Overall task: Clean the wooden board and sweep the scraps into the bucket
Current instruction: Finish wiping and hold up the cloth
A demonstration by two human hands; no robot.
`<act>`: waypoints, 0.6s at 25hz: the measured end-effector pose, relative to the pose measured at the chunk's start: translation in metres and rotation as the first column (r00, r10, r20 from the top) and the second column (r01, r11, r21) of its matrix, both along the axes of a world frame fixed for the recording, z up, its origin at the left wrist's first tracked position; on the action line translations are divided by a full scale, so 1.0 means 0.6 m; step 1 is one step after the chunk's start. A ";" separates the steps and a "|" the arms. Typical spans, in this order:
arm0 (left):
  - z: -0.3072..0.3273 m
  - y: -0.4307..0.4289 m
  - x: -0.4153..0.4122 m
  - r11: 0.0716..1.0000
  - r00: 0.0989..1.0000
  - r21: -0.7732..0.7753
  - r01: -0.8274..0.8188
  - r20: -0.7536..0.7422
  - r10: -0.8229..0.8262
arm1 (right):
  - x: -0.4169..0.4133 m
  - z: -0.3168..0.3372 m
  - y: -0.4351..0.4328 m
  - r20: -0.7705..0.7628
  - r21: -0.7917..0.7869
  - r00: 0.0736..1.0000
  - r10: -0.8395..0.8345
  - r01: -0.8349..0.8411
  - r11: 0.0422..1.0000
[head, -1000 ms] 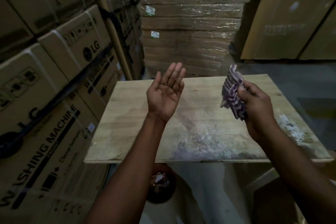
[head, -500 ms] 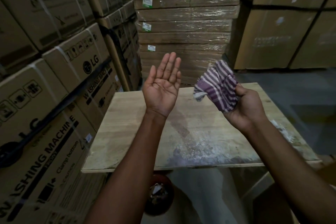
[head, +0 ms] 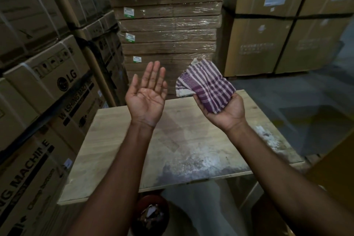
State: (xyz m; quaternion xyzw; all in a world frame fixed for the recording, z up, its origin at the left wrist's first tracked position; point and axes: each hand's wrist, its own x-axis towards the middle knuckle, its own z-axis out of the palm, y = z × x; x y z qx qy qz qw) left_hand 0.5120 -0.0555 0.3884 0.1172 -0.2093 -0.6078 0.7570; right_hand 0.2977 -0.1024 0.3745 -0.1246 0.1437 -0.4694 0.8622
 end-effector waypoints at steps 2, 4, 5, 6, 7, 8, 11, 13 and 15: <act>-0.002 -0.008 -0.015 0.999 0.999 -0.010 0.035 0.011 -0.035 | -0.015 0.005 -0.006 -0.011 -0.049 1.000 -0.003 0.003 0.999; -0.005 -0.020 -0.035 0.999 0.998 0.026 0.031 0.045 -0.032 | -0.033 0.004 -0.014 -0.039 -0.164 0.998 -0.047 0.040 0.986; -0.008 -0.029 -0.050 0.997 0.993 0.076 -0.009 0.115 0.000 | -0.044 -0.001 -0.018 -0.106 -0.270 0.987 -0.122 0.090 0.959; -0.010 -0.037 -0.072 0.988 0.971 0.130 -0.079 0.236 0.047 | -0.056 -0.007 -0.022 -0.237 -0.424 0.937 -0.257 0.138 0.895; -0.018 -0.048 -0.099 0.966 0.906 0.179 -0.186 0.413 0.098 | -0.075 -0.015 -0.024 -0.396 -0.598 0.797 -0.457 0.154 0.786; -0.027 -0.058 -0.126 0.933 0.777 0.184 -0.309 0.615 0.136 | -0.096 -0.026 -0.028 -0.483 -0.769 0.553 -0.679 0.103 0.631; -0.082 -0.090 -0.203 0.830 -0.089 -0.192 -0.523 0.981 0.171 | -0.165 -0.064 -0.043 -0.172 -0.888 -0.017 -0.985 -0.430 0.163; -0.116 -0.112 -0.256 0.806 -0.446 -0.402 -0.434 0.873 0.196 | -0.210 -0.087 -0.056 -0.085 -0.798 -0.083 -0.993 -0.591 0.118; -0.135 -0.125 -0.307 0.801 -0.457 -0.430 -0.416 0.861 0.224 | -0.251 -0.099 -0.064 -0.124 -0.781 -0.082 -0.989 -0.607 0.148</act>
